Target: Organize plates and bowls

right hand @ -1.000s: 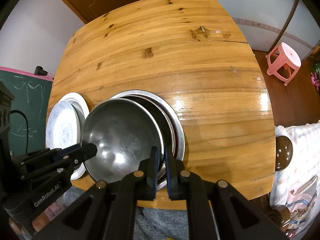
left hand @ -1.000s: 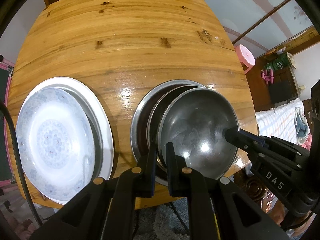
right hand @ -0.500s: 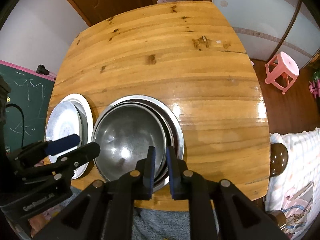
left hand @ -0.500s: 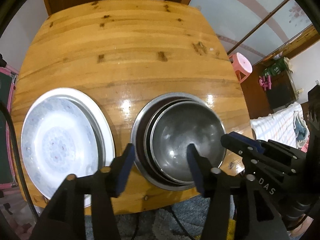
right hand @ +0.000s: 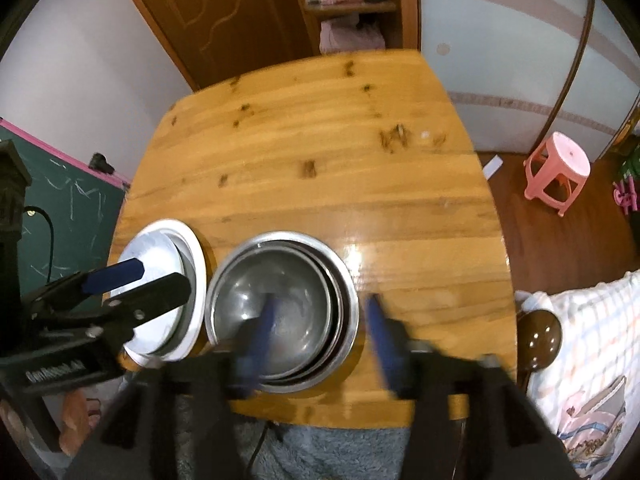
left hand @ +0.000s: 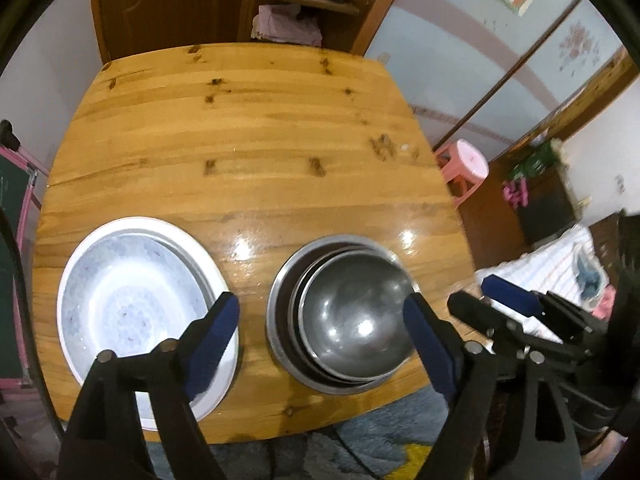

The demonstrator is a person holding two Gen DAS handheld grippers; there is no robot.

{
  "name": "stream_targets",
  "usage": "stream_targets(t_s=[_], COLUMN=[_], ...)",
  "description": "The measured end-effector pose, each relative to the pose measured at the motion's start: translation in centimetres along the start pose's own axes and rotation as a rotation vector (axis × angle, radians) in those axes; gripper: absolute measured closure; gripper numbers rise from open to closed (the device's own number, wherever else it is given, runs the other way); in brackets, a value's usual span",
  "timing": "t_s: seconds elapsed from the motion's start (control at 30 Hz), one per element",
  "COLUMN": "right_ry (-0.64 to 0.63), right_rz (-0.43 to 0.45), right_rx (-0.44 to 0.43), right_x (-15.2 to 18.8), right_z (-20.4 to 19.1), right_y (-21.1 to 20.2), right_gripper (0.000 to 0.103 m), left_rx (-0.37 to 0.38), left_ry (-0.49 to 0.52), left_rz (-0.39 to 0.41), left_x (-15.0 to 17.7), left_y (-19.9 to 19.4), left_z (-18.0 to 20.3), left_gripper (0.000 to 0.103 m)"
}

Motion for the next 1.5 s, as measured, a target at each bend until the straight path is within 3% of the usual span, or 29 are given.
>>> stream_targets(t_s=[0.3,0.63,0.77,0.97,1.07,1.5], right_ry=[-0.005,-0.002,0.012,0.08,0.11,0.116], right_rz=[0.07,0.09,0.058,-0.034,-0.076,-0.156], right_rx=[-0.015,0.006,0.003,-0.071,-0.108,-0.116], right_x=[-0.5,-0.2,0.6,1.6,2.0,2.7], right_z=[0.3,1.5,2.1,3.3,3.5,3.3], right_y=[-2.9,-2.2,-0.7,2.8,4.2,7.5], right_gripper=[0.045,0.045,0.045,0.045,0.045,0.045], left_rx=[-0.025,-0.06,-0.025,0.047,0.066,0.12], left_ry=[0.022,0.087,0.082,0.009,0.012,0.054], left_rz=[0.07,0.131,0.088,0.009,-0.012,-0.092], left_x=[-1.1,0.2,0.8,1.6,1.8,2.2], left_y=[-2.3,-0.6,1.1,3.7,4.5,7.6], left_z=[-0.8,-1.4,-2.2,-3.8,-3.7,-2.1], left_gripper=[0.019,0.019,0.019,0.019,0.019,0.021])
Point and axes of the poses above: each gripper's, at about its wrist camera, not at the fingertips, and y roughly the way its jaws point, z to its right, x to its underside, the point moved 5 cm from there along y, roughly the way its jaws point, and after that the axes turned 2 degrees about y, right-handed, at the moved point
